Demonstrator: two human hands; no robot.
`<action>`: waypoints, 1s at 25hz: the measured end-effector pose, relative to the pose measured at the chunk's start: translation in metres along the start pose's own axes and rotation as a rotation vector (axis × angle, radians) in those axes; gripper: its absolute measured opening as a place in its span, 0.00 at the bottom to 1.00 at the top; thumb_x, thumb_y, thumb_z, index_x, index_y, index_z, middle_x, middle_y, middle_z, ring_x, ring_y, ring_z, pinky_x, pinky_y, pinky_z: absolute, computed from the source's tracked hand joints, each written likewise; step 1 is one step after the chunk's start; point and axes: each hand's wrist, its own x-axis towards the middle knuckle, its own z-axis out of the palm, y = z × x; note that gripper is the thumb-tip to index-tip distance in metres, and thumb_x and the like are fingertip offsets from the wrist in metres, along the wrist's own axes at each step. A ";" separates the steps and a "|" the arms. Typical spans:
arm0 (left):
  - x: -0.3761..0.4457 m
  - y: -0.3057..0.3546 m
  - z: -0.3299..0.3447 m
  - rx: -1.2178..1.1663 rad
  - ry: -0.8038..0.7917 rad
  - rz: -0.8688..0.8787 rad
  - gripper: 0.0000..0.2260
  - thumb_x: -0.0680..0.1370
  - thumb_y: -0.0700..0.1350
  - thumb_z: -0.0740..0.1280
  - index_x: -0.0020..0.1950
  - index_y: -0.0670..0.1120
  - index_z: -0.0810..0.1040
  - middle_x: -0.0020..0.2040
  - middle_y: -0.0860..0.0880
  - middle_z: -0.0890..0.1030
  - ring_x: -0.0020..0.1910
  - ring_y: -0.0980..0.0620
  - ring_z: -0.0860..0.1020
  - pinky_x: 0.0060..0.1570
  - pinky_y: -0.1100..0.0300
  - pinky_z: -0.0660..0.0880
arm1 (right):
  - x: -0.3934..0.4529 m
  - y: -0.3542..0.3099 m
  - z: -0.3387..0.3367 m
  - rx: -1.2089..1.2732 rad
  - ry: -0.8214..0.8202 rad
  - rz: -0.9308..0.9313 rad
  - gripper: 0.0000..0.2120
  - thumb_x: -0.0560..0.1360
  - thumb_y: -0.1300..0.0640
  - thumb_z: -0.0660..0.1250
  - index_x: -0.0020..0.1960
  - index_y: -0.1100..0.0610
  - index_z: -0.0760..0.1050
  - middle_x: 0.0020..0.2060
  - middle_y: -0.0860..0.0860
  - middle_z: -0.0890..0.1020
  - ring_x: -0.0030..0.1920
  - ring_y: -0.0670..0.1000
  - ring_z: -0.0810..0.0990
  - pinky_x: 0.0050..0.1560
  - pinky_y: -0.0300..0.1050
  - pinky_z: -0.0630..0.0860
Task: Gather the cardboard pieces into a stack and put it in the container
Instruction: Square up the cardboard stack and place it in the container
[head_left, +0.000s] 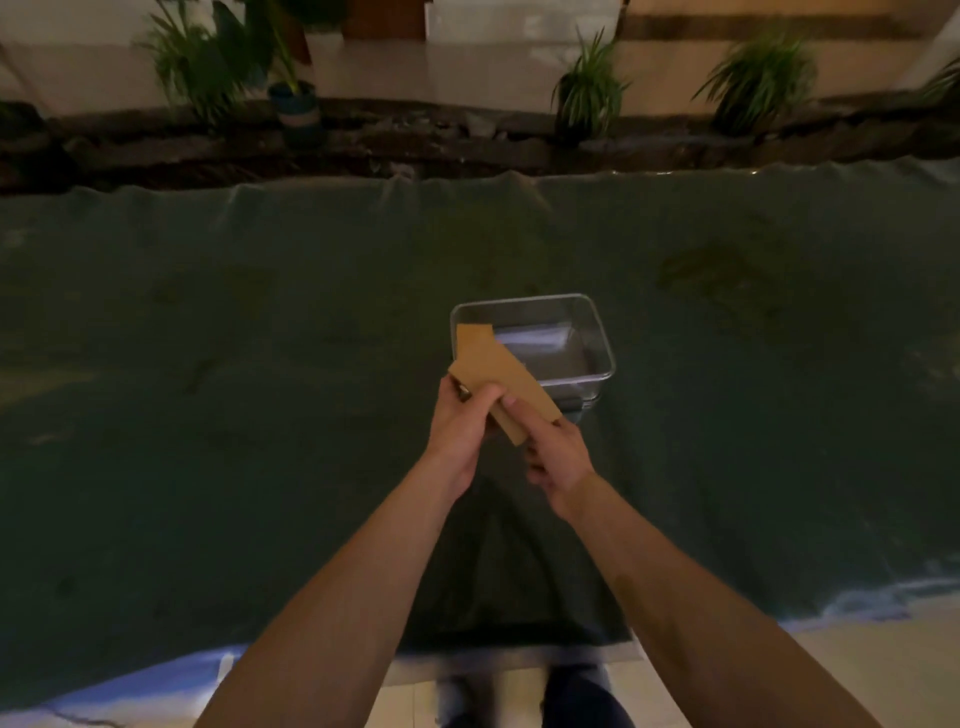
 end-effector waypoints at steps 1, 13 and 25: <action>0.002 0.004 0.007 0.022 -0.008 -0.005 0.22 0.75 0.41 0.69 0.67 0.49 0.69 0.59 0.45 0.78 0.58 0.45 0.79 0.61 0.43 0.77 | 0.001 -0.003 -0.003 -0.007 0.014 0.000 0.18 0.69 0.41 0.74 0.50 0.52 0.77 0.30 0.48 0.70 0.30 0.46 0.65 0.27 0.39 0.60; 0.068 0.033 0.144 0.353 -0.099 -0.080 0.19 0.78 0.55 0.64 0.68 0.55 0.67 0.61 0.48 0.76 0.58 0.46 0.76 0.57 0.45 0.77 | 0.078 -0.118 -0.082 -0.031 -0.051 0.006 0.26 0.76 0.34 0.61 0.67 0.49 0.71 0.56 0.56 0.81 0.54 0.57 0.81 0.47 0.53 0.82; 0.129 0.024 0.147 0.325 0.056 -0.133 0.27 0.72 0.60 0.65 0.70 0.55 0.65 0.62 0.46 0.74 0.59 0.43 0.75 0.61 0.43 0.73 | 0.162 -0.134 -0.103 -0.420 -0.057 -0.110 0.31 0.77 0.30 0.47 0.70 0.46 0.68 0.64 0.54 0.75 0.63 0.57 0.74 0.67 0.58 0.70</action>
